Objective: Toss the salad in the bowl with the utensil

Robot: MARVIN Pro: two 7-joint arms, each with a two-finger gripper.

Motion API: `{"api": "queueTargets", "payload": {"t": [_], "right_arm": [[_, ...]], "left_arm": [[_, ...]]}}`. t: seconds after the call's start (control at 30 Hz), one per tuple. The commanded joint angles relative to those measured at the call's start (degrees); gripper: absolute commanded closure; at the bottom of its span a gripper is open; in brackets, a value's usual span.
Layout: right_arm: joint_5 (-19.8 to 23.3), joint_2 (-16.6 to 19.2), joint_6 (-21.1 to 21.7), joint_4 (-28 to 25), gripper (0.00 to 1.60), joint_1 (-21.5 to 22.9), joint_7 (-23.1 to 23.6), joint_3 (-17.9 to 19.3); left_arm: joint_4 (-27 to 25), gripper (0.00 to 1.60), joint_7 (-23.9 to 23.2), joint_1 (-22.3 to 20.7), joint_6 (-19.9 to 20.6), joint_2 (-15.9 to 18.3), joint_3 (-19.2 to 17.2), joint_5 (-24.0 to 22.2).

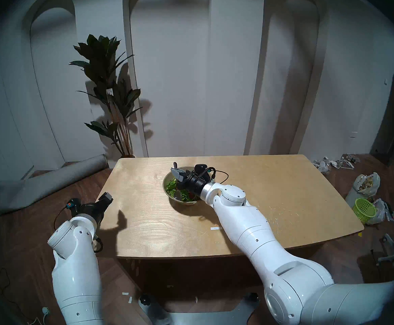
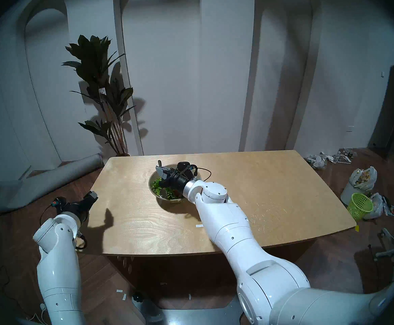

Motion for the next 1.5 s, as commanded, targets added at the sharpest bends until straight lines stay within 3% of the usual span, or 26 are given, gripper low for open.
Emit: {"api": "queueTargets", "payload": {"t": [0.0, 0.6, 1.47], "right_arm": [[-2.34, 0.83, -3.85, -1.13, 1.6, 1.68, -1.1, -0.58], [-8.78, 6.16, -10.45, 4.14, 1.6, 5.06, -4.37, -0.17], [-7.76, 8.56, -13.0, 0.19, 1.6, 5.53, -3.93, 3.64]], "left_arm": [[-0.69, 0.0, -0.46, -0.65, -0.28, -0.04, 0.69, -0.13], [0.63, 0.0, -1.27, -0.86, -0.04, 1.59, 1.53, -0.88], [-0.43, 0.0, -2.91, -0.59, -0.02, 2.99, 4.19, -1.83]]}}
